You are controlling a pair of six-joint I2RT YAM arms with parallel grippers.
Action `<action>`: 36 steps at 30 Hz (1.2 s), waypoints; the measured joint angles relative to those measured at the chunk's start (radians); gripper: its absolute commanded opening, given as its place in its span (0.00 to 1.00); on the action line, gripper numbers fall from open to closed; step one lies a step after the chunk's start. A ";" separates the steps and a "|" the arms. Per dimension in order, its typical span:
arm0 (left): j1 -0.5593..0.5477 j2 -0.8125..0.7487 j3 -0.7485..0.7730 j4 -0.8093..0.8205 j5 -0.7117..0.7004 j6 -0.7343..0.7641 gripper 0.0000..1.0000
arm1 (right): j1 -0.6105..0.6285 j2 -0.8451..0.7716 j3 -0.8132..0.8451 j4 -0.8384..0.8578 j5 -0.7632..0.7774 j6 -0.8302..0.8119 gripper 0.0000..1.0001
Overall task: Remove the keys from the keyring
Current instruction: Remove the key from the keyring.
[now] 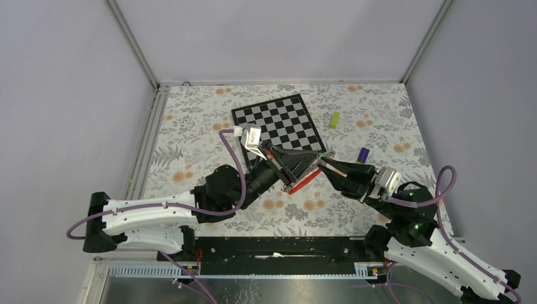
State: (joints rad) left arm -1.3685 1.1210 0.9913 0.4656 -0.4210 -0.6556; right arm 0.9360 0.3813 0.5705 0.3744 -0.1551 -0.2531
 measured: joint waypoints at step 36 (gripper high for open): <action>0.000 -0.081 0.013 -0.092 0.457 0.190 0.00 | 0.000 -0.137 0.240 -0.301 -0.251 0.029 0.56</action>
State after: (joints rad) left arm -1.3685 1.0401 1.0042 0.3740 0.0357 -0.4652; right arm 0.9360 0.2447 0.8108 0.0731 -0.4065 -0.2237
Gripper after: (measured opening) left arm 0.010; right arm 0.553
